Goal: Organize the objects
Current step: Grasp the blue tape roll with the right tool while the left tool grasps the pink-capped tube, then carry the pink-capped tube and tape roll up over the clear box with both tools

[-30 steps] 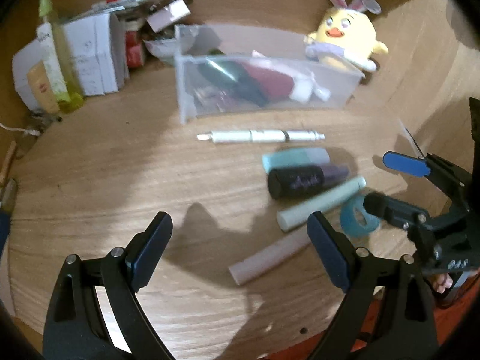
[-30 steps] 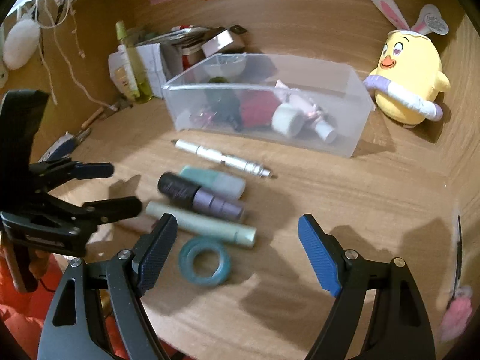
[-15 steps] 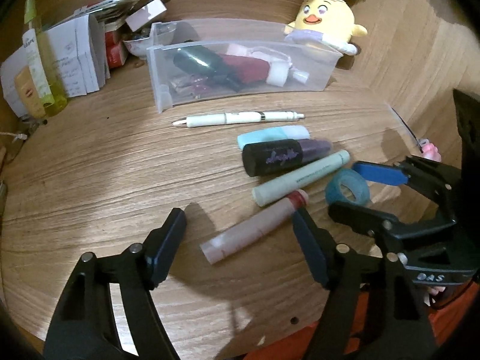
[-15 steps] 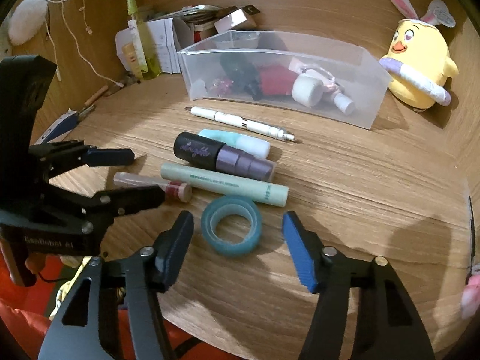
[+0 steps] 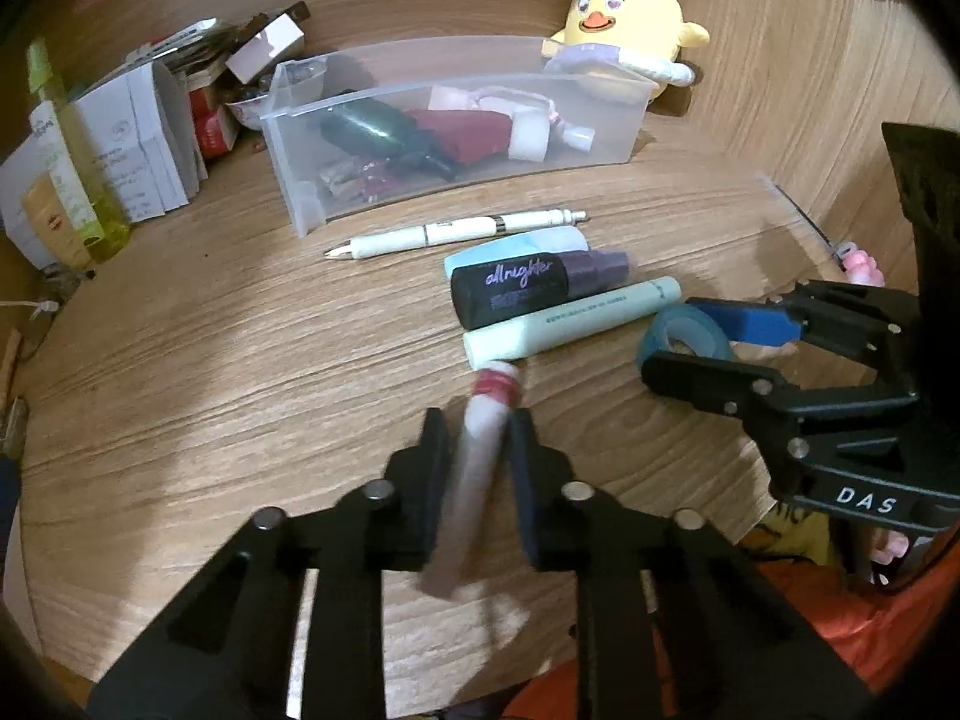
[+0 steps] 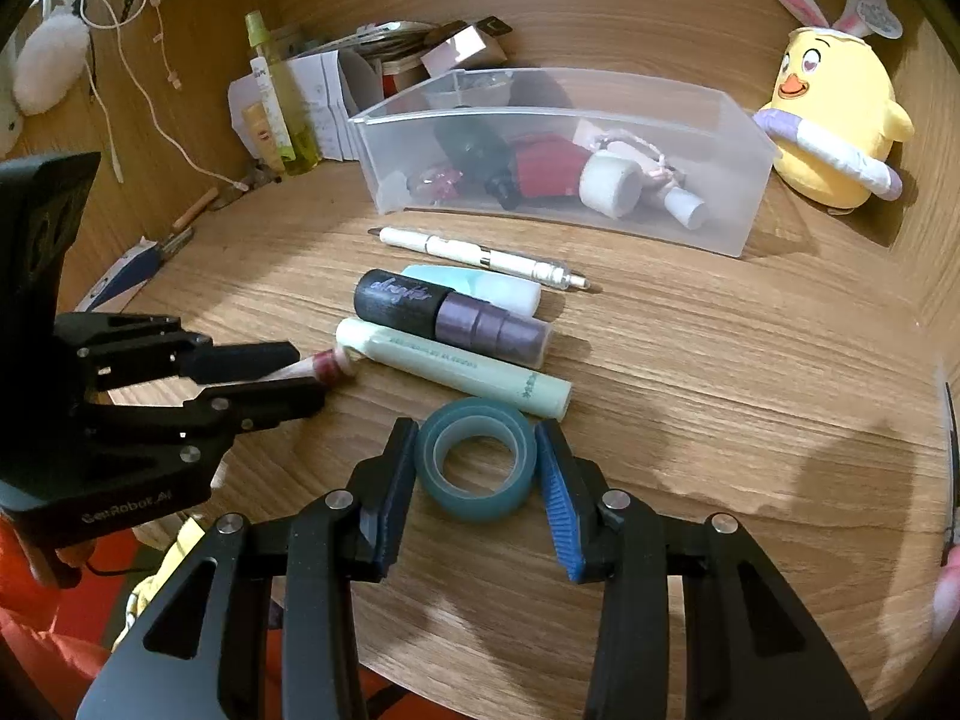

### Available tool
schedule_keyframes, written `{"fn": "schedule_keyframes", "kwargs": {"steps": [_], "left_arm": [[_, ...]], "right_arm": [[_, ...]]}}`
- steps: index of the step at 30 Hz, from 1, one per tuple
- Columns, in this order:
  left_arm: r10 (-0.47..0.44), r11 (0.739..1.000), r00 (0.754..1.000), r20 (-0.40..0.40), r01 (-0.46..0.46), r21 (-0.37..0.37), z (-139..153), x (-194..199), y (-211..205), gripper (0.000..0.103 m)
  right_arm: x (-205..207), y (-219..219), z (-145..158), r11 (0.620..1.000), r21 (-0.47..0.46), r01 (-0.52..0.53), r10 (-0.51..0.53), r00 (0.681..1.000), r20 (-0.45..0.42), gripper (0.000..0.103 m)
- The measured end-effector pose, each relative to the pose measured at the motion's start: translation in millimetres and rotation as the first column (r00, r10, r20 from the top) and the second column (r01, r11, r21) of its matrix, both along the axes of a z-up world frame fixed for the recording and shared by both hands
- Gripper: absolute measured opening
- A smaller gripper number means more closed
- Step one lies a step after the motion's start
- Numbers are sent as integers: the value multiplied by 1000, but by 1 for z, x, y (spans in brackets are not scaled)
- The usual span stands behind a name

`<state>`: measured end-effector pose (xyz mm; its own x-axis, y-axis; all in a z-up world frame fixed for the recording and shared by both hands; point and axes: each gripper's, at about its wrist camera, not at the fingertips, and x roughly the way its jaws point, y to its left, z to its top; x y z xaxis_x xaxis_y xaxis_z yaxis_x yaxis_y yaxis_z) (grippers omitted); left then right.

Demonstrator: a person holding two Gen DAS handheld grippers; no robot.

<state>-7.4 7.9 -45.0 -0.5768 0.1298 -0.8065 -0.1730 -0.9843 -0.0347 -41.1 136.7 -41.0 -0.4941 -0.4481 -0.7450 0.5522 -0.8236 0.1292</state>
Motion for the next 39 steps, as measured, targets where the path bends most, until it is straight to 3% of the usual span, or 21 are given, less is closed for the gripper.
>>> {"fn": "schedule_keyframes", "kwargs": {"steps": [8,20,29,39], "left_arm": [[75,997,997,-10,-75,19,4,2,-16,15],[167,982,980,-111,-155,104,39,-10,-34,15],[195,974,964,-180,-169,152,66,-27,-40,15],[179,976,957,-230,-144,162,86,-57,-35,15]], "right_arm": [[0,0,10,1000,-21,-6,6,1000,-30,36],[-12,3,42,995,-102,11,-22,994,-103,36],[-31,3,62,989,-148,5,-25,991,-128,36],[-59,4,77,990,-141,17,-42,984,-175,36]]}}
